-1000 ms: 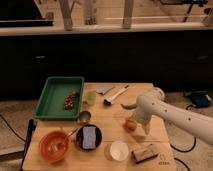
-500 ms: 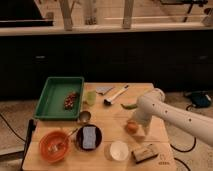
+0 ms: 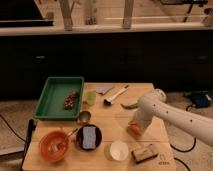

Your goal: Place apple in plastic cup

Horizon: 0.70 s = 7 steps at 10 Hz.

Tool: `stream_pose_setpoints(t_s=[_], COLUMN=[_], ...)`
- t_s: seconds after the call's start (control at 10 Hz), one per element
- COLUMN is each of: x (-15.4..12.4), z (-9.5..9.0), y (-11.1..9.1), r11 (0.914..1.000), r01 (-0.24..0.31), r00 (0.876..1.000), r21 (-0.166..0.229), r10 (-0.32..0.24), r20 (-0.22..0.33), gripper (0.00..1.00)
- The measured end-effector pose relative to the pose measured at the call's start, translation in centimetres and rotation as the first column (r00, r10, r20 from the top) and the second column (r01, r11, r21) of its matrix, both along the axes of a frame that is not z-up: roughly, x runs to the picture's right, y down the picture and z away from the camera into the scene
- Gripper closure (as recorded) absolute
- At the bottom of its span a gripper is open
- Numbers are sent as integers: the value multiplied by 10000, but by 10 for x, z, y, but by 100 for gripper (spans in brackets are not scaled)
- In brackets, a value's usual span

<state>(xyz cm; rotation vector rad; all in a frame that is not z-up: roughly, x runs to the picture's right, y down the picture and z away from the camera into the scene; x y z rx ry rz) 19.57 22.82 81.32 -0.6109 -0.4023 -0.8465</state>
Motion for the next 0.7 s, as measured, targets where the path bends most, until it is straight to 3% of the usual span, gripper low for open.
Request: stream_pose_setpoints(t_s=[0.2,0.7], x=[0,-8], z=[-1,-28], y=[-3,-35], r11=[9999,9986], r01=[102,385], r00=[9999,9992], r21=[108,373], r10=[-102,-387], r20=[-4,41], gripper=[96,97])
